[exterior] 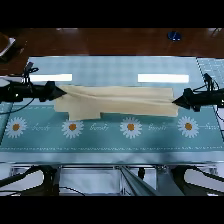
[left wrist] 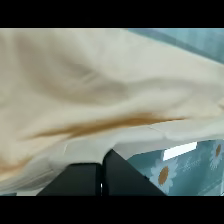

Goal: Fold the shirts.

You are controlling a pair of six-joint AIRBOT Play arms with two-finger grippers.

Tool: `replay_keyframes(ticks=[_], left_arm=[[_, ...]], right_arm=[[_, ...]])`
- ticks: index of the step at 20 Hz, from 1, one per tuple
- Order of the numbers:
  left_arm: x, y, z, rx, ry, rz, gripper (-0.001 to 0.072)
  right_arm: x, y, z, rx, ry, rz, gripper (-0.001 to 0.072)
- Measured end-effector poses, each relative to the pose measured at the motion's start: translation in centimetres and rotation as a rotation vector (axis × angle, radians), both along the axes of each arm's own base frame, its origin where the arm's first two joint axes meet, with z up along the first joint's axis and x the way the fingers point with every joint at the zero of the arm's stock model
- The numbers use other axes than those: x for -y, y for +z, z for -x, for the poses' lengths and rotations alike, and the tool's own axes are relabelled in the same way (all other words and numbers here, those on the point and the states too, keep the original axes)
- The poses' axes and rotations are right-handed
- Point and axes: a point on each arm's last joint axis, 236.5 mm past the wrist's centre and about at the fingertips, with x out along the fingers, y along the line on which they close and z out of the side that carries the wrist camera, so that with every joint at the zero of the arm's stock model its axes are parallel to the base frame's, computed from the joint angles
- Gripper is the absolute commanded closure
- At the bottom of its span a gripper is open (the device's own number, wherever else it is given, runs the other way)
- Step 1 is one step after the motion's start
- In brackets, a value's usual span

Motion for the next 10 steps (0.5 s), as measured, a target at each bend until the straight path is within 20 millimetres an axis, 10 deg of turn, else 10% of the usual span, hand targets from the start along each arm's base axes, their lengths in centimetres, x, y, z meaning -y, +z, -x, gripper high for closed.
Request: replay_keyframes(ticks=[7, 10], left_arm=[[1.1, -3.2, -6.6, -0.102, -0.014, 0.062, 0.0681], [1.1, -5.1, -7.5, -0.138, -0.004, 0.071, 0.0204]], right_arm=[[0.9, -0.5, -7.1, 0.045, -0.013, -0.014, 0.0687], [1.3, -1.4, -9.1, 0.064, -0.051, -0.027, 0.0297]])
